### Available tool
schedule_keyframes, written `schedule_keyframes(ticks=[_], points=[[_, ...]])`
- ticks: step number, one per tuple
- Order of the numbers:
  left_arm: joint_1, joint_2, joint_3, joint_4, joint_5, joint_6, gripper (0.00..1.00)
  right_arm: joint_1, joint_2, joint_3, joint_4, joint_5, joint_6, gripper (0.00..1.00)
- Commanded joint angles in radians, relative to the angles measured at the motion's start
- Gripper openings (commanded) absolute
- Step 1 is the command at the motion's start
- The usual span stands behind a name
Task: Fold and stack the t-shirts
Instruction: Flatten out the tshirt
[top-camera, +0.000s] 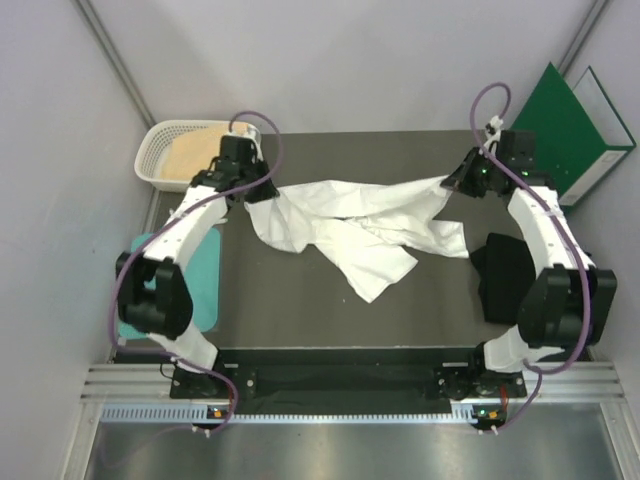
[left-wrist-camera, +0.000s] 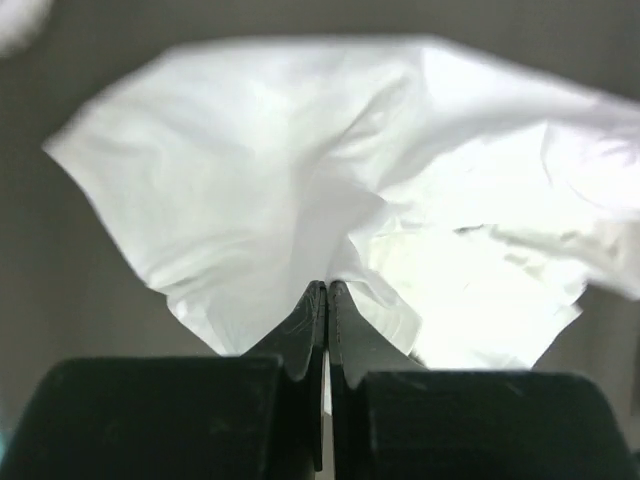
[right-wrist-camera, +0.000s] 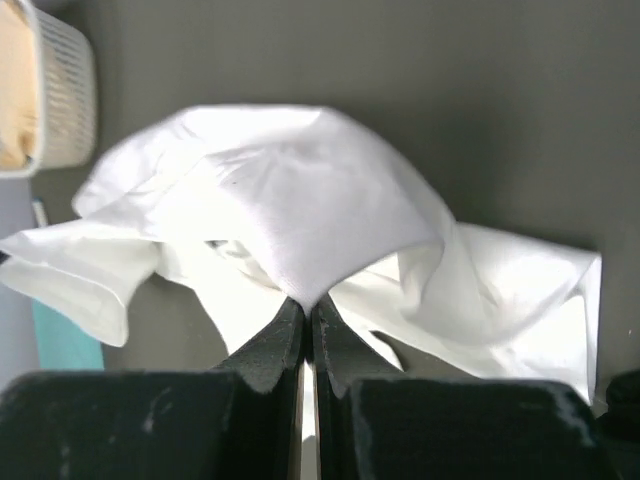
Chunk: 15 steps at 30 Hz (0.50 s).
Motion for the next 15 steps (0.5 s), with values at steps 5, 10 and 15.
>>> schedule_keyframes(ticks=[5, 10, 15], points=[[-0.063, 0.291, 0.102, -0.078, 0.211, 0.065, 0.00, -0.002, 0.136, -0.058, 0.073, -0.032, -0.038, 0.00], [-0.096, 0.310, 0.213, -0.172, 0.147, 0.069, 0.68, 0.003, 0.178, -0.037, 0.071, -0.037, -0.037, 0.00], [-0.093, 0.142, 0.089, -0.143, 0.070, 0.007, 0.99, 0.006, 0.210, -0.026, 0.062, -0.035, -0.045, 0.00]])
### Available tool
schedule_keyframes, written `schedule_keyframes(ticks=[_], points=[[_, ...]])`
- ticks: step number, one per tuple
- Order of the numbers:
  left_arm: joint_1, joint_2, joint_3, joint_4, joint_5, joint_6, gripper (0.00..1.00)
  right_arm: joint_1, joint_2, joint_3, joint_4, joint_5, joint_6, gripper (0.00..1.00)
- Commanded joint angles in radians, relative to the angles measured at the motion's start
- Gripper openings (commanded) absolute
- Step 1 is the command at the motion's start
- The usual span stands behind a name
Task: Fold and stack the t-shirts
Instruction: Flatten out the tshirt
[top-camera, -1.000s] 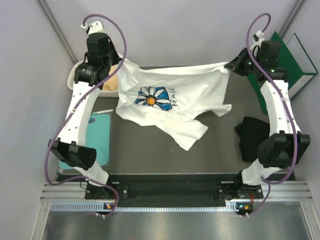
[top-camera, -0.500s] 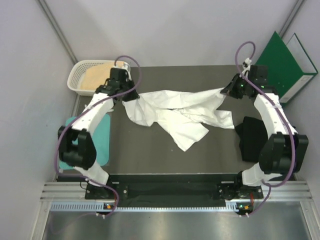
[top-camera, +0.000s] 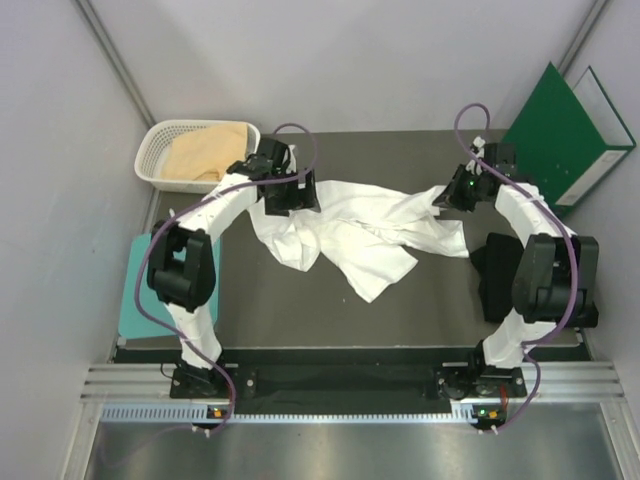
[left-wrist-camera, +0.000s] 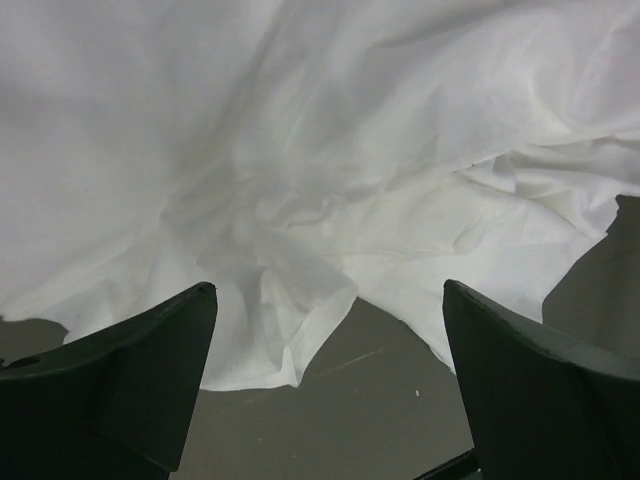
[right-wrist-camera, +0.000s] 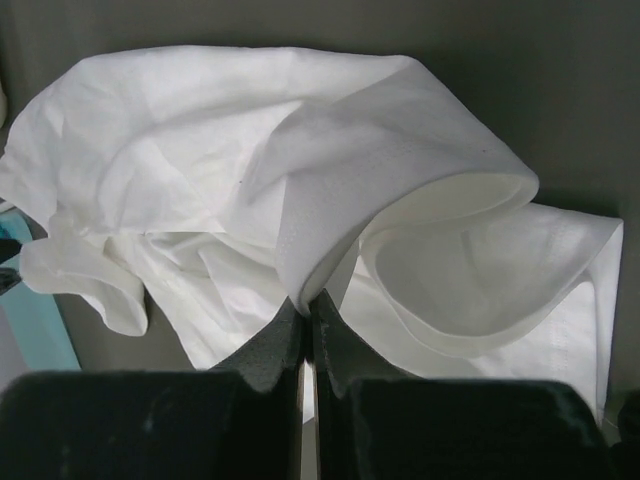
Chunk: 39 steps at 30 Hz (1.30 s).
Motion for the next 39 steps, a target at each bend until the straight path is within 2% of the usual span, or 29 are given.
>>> schedule_keyframes(ticks=[1, 3, 5, 8, 13, 20, 22, 24, 27, 30, 36, 39], points=[[0.016, -0.236, -0.116, -0.004, -0.078, -0.061, 0.99, 0.005, 0.020, 0.044, 0.034, -0.013, -0.021, 0.00], [0.021, -0.297, -0.182, 0.008, -0.096, -0.086, 0.98, 0.005, 0.035, 0.044, 0.037, -0.014, -0.020, 0.00], [0.021, -0.380, -0.279, 0.016, -0.095, -0.123, 0.90, 0.007, 0.060, 0.050, 0.036, -0.020, -0.022, 0.00], [0.021, -0.459, -0.392, 0.034, -0.073, -0.170, 0.85, 0.008, 0.093, 0.068, 0.034, -0.027, -0.023, 0.00], [0.022, -0.477, -0.520, 0.042, -0.017, -0.262, 0.83, 0.008, 0.149, 0.104, 0.034, -0.040, -0.025, 0.00], [0.051, -0.482, -0.636, 0.094, -0.033, -0.393, 0.79, 0.010, 0.190, 0.130, 0.036, -0.059, -0.028, 0.01], [0.080, -0.489, -0.690, 0.150, 0.008, -0.451, 0.78, 0.011, 0.205, 0.130, 0.036, -0.067, -0.029, 0.01], [0.114, -0.483, -0.754, 0.288, 0.049, -0.541, 0.78, 0.011, 0.216, 0.131, 0.040, -0.080, -0.028, 0.01], [0.125, -0.438, -0.796, 0.414, 0.111, -0.653, 0.78, 0.013, 0.228, 0.134, 0.045, -0.094, -0.020, 0.01], [0.125, -0.401, -0.814, 0.473, 0.114, -0.724, 0.77, 0.013, 0.233, 0.139, 0.046, -0.100, -0.020, 0.02], [0.125, -0.327, -0.792, 0.485, 0.097, -0.757, 0.70, 0.013, 0.251, 0.153, 0.057, -0.122, -0.011, 0.02], [0.125, -0.301, -0.782, 0.462, 0.089, -0.761, 0.63, 0.011, 0.258, 0.166, 0.057, -0.123, -0.008, 0.02]])
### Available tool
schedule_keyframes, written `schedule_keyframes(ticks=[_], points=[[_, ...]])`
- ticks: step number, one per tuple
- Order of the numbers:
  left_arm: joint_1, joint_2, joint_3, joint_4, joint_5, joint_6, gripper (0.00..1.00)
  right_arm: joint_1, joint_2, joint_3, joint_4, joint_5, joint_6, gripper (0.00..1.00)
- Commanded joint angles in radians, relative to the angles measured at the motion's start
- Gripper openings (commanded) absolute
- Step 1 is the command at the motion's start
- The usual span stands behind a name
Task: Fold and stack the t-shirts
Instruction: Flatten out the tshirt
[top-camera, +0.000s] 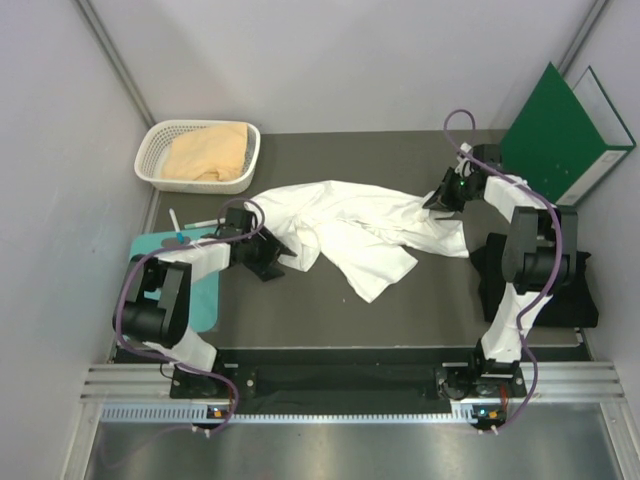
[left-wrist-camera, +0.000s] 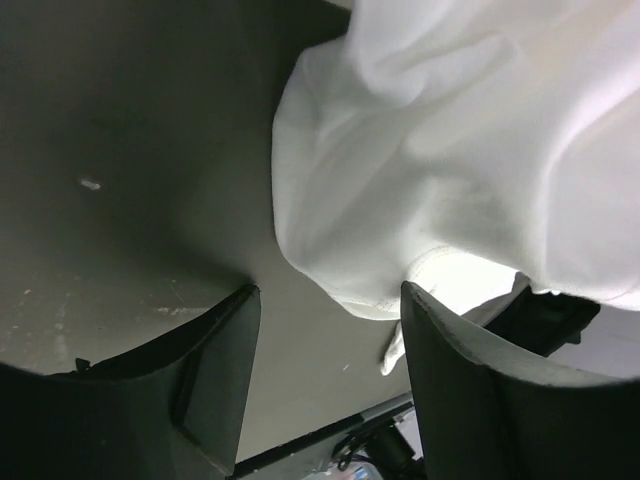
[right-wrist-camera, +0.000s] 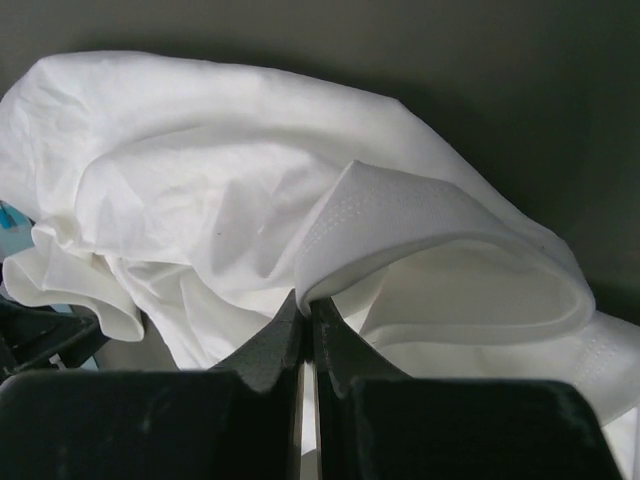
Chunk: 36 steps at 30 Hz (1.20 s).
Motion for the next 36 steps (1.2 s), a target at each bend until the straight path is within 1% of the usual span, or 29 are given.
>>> schedule_keyframes(ticks=[1, 4, 6, 7, 8, 9, 10, 11, 14, 16, 18, 19, 20, 22, 23, 25, 26, 28, 29, 34, 36], points=[[-0.001, 0.040, 0.027, 0.029, -0.008, -0.040, 0.61, 0.005, 0.017, 0.063, 0.032, -0.029, -0.003, 0.02], [0.000, 0.079, 0.050, 0.014, -0.013, -0.022, 0.56, 0.005, 0.020, 0.072, 0.032, -0.031, 0.000, 0.02], [-0.001, 0.117, 0.070, 0.012, -0.016, -0.010, 0.55, 0.005, 0.023, 0.073, 0.035, -0.032, 0.000, 0.02], [-0.001, 0.129, 0.077, 0.014, -0.025, -0.006, 0.50, 0.005, 0.023, 0.073, 0.035, -0.032, -0.001, 0.02], [-0.001, 0.140, 0.085, 0.014, -0.027, -0.003, 0.44, 0.005, 0.024, 0.072, 0.035, -0.032, 0.002, 0.02], [-0.001, 0.163, 0.102, 0.011, -0.028, 0.003, 0.32, 0.005, 0.026, 0.070, 0.033, -0.034, 0.002, 0.02], [-0.001, 0.174, 0.114, 0.006, -0.031, 0.009, 0.13, 0.005, 0.027, 0.070, 0.033, -0.035, 0.002, 0.02], [-0.001, 0.183, 0.140, -0.006, -0.036, 0.013, 0.01, 0.005, 0.029, 0.069, 0.033, -0.037, 0.000, 0.02], [-0.001, 0.178, 0.180, -0.060, -0.062, 0.041, 0.00, 0.005, 0.026, 0.070, 0.032, -0.038, 0.002, 0.02], [-0.001, 0.137, 0.200, -0.115, -0.077, 0.064, 0.00, 0.005, 0.020, 0.073, 0.027, -0.040, 0.000, 0.02], [0.002, 0.082, 0.252, -0.169, -0.117, 0.104, 0.00, 0.005, 0.010, 0.087, 0.021, -0.041, 0.000, 0.01], [0.000, 0.062, 0.277, -0.221, -0.134, 0.121, 0.00, 0.005, 0.004, 0.095, 0.009, -0.043, 0.000, 0.01], [0.003, 0.025, 0.336, -0.247, -0.151, 0.157, 0.00, 0.007, -0.002, 0.110, 0.005, -0.043, 0.000, 0.01], [0.012, -0.006, 0.402, -0.297, -0.205, 0.193, 0.00, 0.005, -0.022, 0.132, -0.010, -0.044, 0.000, 0.00], [0.015, -0.027, 0.469, -0.302, -0.218, 0.223, 0.00, 0.007, -0.028, 0.158, -0.017, -0.044, 0.002, 0.00], [0.034, -0.038, 0.537, -0.304, -0.245, 0.242, 0.00, 0.007, -0.049, 0.188, -0.027, -0.046, 0.011, 0.00], [0.040, -0.038, 0.600, -0.299, -0.248, 0.259, 0.00, 0.005, -0.057, 0.219, -0.028, -0.047, 0.014, 0.00], [0.060, -0.033, 0.659, -0.287, -0.242, 0.273, 0.00, 0.007, -0.085, 0.266, -0.030, -0.047, 0.029, 0.00], [0.066, -0.024, 0.714, -0.267, -0.234, 0.285, 0.00, 0.007, -0.094, 0.282, -0.027, -0.049, 0.036, 0.00], [0.083, 0.030, 0.891, -0.230, -0.199, 0.314, 0.00, 0.005, -0.140, 0.359, -0.022, -0.052, 0.071, 0.00], [0.085, 0.059, 0.930, -0.226, -0.197, 0.326, 0.00, 0.007, -0.152, 0.353, -0.002, -0.049, 0.085, 0.00]])
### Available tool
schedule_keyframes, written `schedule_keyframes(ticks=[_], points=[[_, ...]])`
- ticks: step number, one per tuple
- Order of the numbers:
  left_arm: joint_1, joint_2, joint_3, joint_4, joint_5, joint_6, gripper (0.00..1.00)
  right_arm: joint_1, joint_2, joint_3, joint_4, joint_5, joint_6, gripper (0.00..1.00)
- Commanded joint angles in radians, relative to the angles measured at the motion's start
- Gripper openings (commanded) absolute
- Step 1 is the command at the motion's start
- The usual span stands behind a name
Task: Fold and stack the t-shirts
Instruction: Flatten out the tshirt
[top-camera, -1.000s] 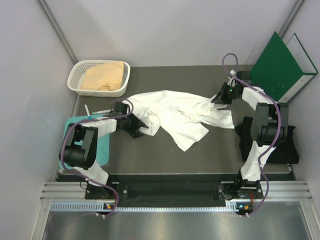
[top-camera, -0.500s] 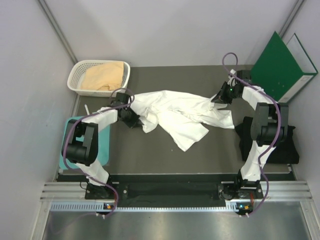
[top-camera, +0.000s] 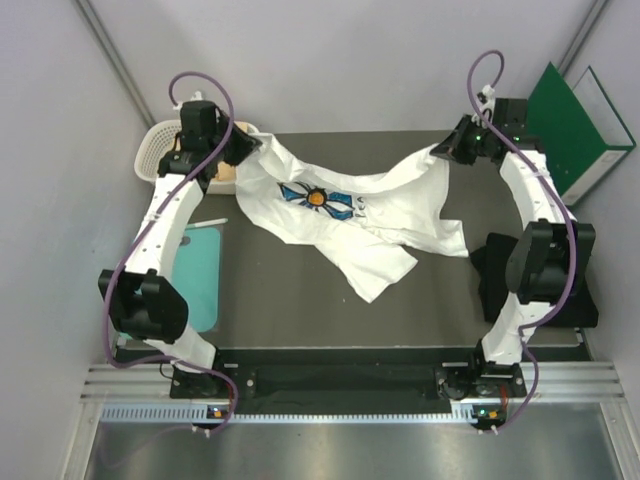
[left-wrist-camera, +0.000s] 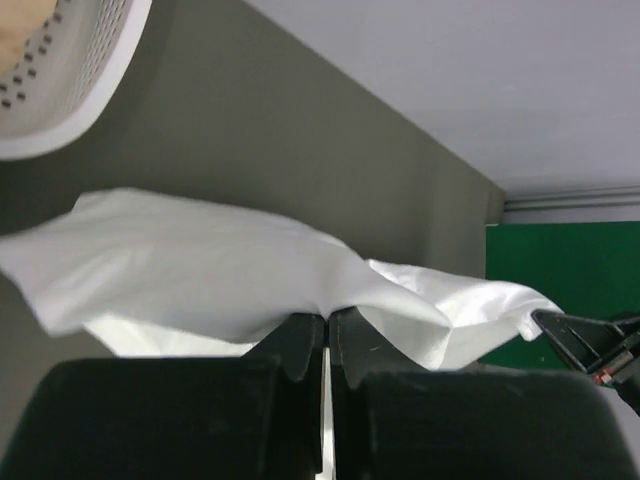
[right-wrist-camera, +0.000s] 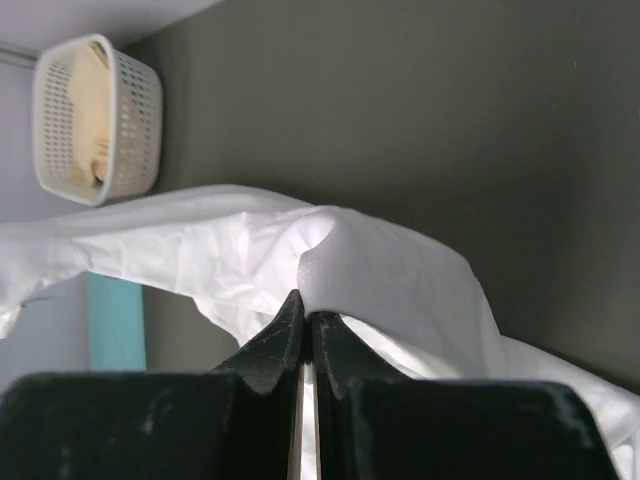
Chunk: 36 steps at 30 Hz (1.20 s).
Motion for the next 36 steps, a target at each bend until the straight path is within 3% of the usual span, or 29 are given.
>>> schedule_keyframes(ticks=[1, 8, 12, 16, 21, 36], points=[[0.009, 0.049, 0.115, 0.041, 0.010, 0.051, 0.00, 0.005, -0.084, 0.046, 0.038, -0.025, 0.035, 0.00], [0.010, 0.055, 0.016, 0.058, 0.073, 0.037, 0.00, -0.001, 0.063, -0.074, 0.143, -0.007, 0.074, 0.01], [0.010, 0.029, -0.043, 0.064, 0.064, 0.037, 0.00, -0.007, 0.179, -0.020, 0.193, -0.064, 0.134, 0.00], [0.012, 0.012, -0.008, 0.037, 0.047, 0.069, 0.00, -0.007, 0.183, 0.062, 0.191, -0.088, 0.156, 0.00], [0.012, -0.003, 0.109, 0.006, -0.005, 0.143, 0.00, -0.005, 0.053, 0.127, 0.135, -0.085, 0.122, 0.00], [0.013, -0.090, 0.476, -0.034, -0.178, 0.404, 0.00, 0.011, -0.540, 0.121, -0.066, 0.195, -0.088, 0.00]])
